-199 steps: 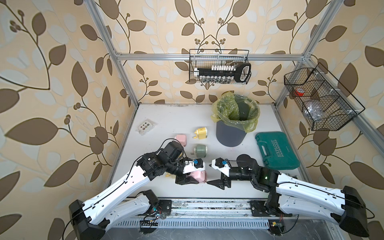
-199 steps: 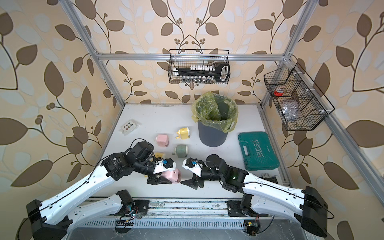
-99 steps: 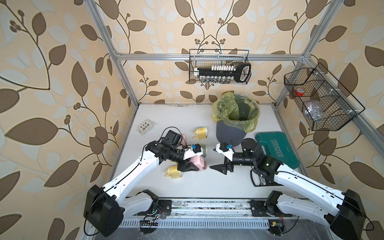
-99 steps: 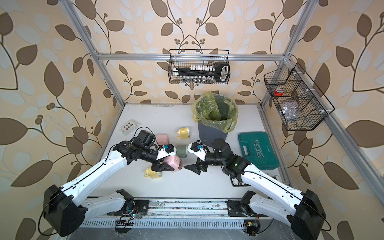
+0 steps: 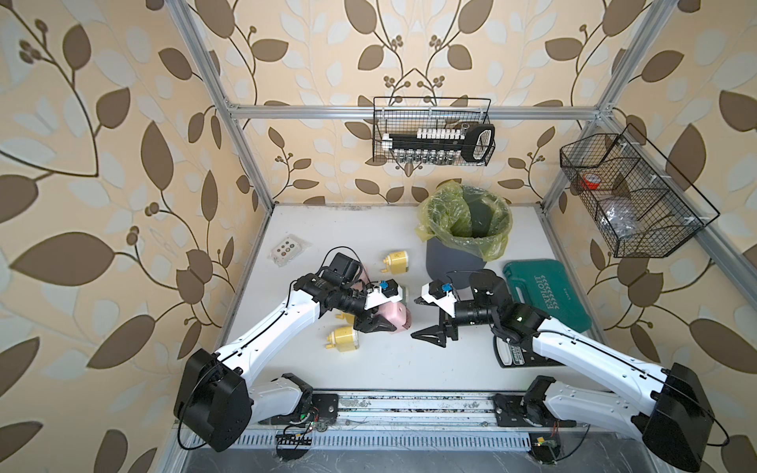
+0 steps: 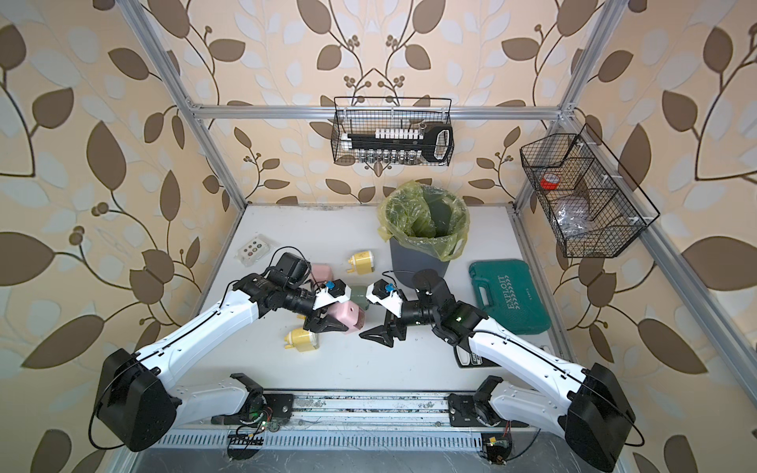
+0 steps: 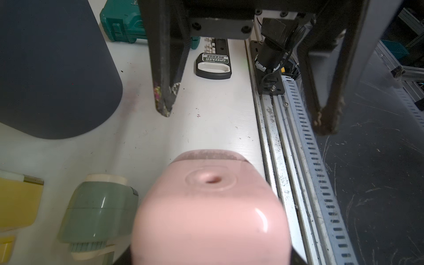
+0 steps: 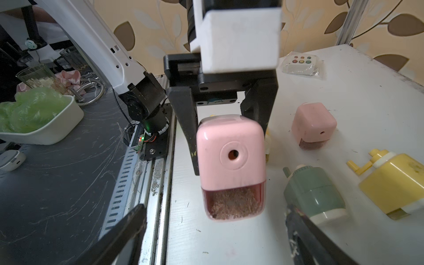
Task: Take out the pencil sharpener tray and clean the shavings
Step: Open the container of the pencil sharpener.
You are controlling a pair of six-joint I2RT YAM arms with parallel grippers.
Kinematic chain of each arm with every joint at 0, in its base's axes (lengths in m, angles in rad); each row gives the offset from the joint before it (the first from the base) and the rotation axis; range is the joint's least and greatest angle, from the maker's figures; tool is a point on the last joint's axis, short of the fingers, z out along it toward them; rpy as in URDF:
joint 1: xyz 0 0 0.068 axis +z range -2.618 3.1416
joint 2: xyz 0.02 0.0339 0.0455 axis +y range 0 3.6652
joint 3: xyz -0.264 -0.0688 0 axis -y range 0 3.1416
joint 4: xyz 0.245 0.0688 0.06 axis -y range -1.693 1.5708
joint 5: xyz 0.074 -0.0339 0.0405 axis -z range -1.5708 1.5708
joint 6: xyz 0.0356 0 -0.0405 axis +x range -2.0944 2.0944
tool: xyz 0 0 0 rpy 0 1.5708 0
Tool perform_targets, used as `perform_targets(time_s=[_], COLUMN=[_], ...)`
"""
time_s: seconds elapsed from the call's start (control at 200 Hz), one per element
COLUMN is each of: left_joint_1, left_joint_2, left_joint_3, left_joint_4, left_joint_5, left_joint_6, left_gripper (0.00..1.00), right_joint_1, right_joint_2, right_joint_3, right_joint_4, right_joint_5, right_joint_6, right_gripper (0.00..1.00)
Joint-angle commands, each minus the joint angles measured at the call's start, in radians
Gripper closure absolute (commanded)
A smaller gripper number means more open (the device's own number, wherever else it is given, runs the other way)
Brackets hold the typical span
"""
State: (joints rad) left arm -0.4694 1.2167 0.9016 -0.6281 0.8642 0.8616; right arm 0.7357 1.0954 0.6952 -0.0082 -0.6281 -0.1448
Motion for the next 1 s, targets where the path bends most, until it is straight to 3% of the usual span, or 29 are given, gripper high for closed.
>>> perform_targets(time_s=[0.0, 0.995], left_joint_1=[0.006, -0.056], left_joint_2=[-0.034, -0.091], left_joint_3=[-0.002, -0.004], left_joint_4=[0.028, -0.046], left_joint_5=[0.058, 0.008], left_joint_6=[0.014, 0.034], left_gripper=[1.0, 1.0], right_joint_1=[0.009, 0.061], right_joint_2=[0.022, 0.098], right_joint_3=[-0.028, -0.044], right_joint_4=[0.069, 0.114], right_joint_5=[-0.021, 0.077], right_joint_6=[0.048, -0.038], right_gripper=[0.12, 0.3])
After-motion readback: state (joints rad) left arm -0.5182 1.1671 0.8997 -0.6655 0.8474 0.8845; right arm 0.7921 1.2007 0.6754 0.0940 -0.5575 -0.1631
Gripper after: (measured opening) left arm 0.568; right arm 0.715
